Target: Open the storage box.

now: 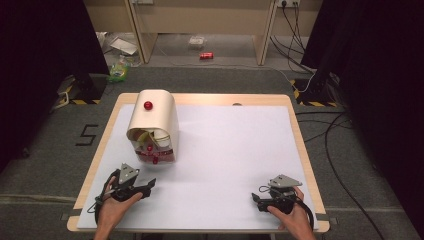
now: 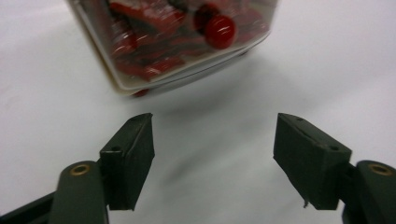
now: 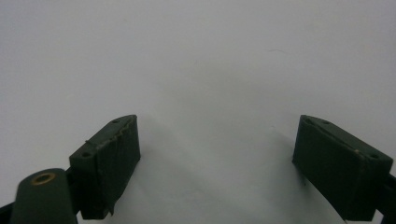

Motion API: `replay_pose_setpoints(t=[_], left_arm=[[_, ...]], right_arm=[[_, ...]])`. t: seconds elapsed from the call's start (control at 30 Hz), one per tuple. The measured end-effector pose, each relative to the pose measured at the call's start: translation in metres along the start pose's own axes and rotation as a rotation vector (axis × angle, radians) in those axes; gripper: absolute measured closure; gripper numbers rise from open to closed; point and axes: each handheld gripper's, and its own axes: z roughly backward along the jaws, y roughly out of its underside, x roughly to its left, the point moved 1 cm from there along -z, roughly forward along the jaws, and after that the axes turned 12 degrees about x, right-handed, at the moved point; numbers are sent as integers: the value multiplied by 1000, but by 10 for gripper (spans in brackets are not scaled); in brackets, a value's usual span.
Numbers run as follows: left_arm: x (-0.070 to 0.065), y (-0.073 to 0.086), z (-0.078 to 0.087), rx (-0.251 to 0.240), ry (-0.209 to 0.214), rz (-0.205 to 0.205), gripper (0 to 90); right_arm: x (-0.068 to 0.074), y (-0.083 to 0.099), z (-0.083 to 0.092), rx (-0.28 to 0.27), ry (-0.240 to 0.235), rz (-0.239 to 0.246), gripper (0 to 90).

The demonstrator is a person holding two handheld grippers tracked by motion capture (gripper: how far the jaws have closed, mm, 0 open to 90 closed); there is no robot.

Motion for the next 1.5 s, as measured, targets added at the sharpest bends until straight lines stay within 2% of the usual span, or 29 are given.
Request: replay_pose_setpoints(t=[0.2, 0.37, 0.4, 0.5, 0.53, 0.57, 0.6, 0.63, 0.67, 0.7, 0.77, 0.93, 1.03, 1.07, 1.17, 1.33, 1.37, 1.4, 1.5], left_arm=[[-6, -3, 2, -25, 5, 17, 390], [-11, -9, 8, -62, 12, -12, 429], [-14, -11, 11, -70, 14, -37, 423], [-15, -13, 14, -85, 10, -51, 418], [-15, -15, 16, -96, 1, -69, 415], [-15, -15, 16, -96, 1, -69, 411], [-16, -17, 18, -106, -5, -92, 404], [-16, -17, 18, -106, -5, -92, 399], [-17, -18, 19, -106, -28, -122, 391], [-17, -18, 19, -106, -28, -122, 386], [-18, -20, 18, -94, -60, -155, 386], [-22, -25, 17, -103, -57, -171, 376], [-24, -29, 15, -93, -76, -147, 383], [-24, -30, 13, -98, -75, -116, 404], [-26, -30, 9, -102, -86, -87, 460], [-30, -31, -3, -119, -140, -42, 579], [-31, -30, -5, -120, -149, -37, 579], [-31, -30, -9, -124, -183, -31, 600], [-31, -30, -10, -125, -196, -13, 629]], right_arm=[[0, 0, 0, -1, 1, -1, 150], [0, 0, 0, 0, 0, 0, 150], [0, 0, 0, 0, 0, 0, 150], [0, 0, 0, 0, -1, 0, 149], [0, 0, 0, 0, -1, 0, 149], [0, 0, 0, 0, -1, 0, 149], [0, 0, 0, 1, 0, -1, 149], [0, 0, 0, 1, 0, -1, 149], [0, 0, 0, 1, -1, 0, 149], [0, 0, 0, 1, -1, 0, 149], [0, 0, 0, 1, -1, 1, 149], [0, 0, 0, 2, -2, -1, 147], [0, 0, 0, 2, -2, -1, 147], [0, 0, 0, 2, -2, -1, 146], [0, 0, 0, 3, -2, -2, 146], [0, 0, 0, 3, -2, -2, 145], [0, 0, 0, 3, -2, -2, 145], [0, 0, 0, 3, -2, -2, 145], [0, 0, 0, 2, -2, -3, 145]])
